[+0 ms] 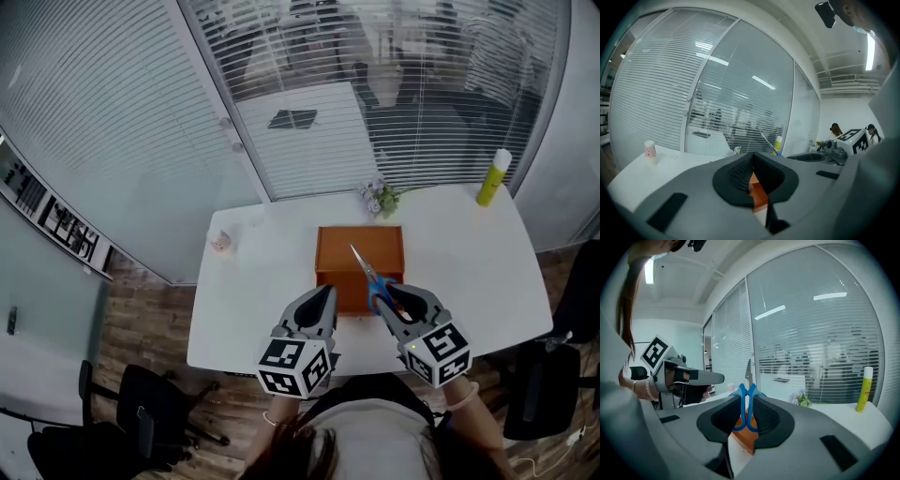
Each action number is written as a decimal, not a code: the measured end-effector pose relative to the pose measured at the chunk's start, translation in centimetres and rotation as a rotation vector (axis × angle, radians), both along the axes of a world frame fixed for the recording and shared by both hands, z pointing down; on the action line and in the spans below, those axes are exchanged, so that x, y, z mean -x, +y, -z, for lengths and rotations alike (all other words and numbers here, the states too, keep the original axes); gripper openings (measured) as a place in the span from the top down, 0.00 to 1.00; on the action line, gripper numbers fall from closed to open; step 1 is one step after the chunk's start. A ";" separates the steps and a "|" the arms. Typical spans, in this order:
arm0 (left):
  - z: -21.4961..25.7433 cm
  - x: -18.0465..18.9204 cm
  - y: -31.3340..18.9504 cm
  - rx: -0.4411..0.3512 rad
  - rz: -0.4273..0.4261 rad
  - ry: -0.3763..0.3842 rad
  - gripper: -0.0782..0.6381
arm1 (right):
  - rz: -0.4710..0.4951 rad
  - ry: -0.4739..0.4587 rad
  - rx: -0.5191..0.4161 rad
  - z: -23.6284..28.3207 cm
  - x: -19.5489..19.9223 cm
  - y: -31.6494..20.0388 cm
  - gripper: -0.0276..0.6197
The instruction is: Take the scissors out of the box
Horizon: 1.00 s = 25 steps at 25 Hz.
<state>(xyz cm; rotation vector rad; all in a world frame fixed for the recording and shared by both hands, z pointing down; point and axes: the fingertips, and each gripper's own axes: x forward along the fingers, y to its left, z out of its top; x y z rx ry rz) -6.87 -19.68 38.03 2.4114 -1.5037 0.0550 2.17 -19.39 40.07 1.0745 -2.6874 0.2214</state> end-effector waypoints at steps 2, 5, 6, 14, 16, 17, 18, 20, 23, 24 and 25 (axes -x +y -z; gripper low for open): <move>0.2 0.1 -0.1 -0.002 0.000 0.002 0.86 | -0.004 -0.004 -0.007 0.4 0.0 -0.1 0.79; 0.1 0.2 -0.2 -0.002 -0.001 0.002 0.86 | -0.008 -0.003 -0.014 0.5 0.0 -0.1 0.79; 0.0 0.2 -0.3 -0.001 0.000 0.003 0.86 | -0.007 -0.001 -0.017 0.5 0.1 -0.2 0.79; 0.3 0.1 -1.3 -0.002 -0.010 0.002 0.86 | -0.013 -0.006 -0.032 1.3 -0.1 -1.2 0.79; 0.3 0.2 -1.5 0.001 -0.011 0.002 0.86 | -0.012 -0.004 -0.030 1.4 -0.1 -1.3 0.79; 0.2 0.2 -1.6 0.003 -0.011 0.002 0.86 | -0.011 -0.002 -0.029 1.3 -0.1 -1.4 0.79; 0.1 0.2 -1.7 0.006 -0.011 0.002 0.86 | -0.009 -0.002 -0.028 1.3 -0.1 -1.5 0.79; -0.1 0.2 -2.1 0.010 -0.010 0.002 0.86 | -0.009 -0.002 -0.025 1.2 -0.2 -1.8 0.79; -0.2 0.3 -2.7 0.013 -0.007 0.002 0.86 | -0.007 -0.002 -0.024 1.3 -0.1 -2.4 0.79; -0.2 0.4 -2.9 0.013 -0.007 0.002 0.86 | -0.006 0.000 -0.025 1.3 -0.1 -2.6 0.79; -0.2 0.4 -3.1 0.014 -0.006 0.002 0.86 | -0.004 0.002 -0.025 1.3 -0.1 -2.9 0.79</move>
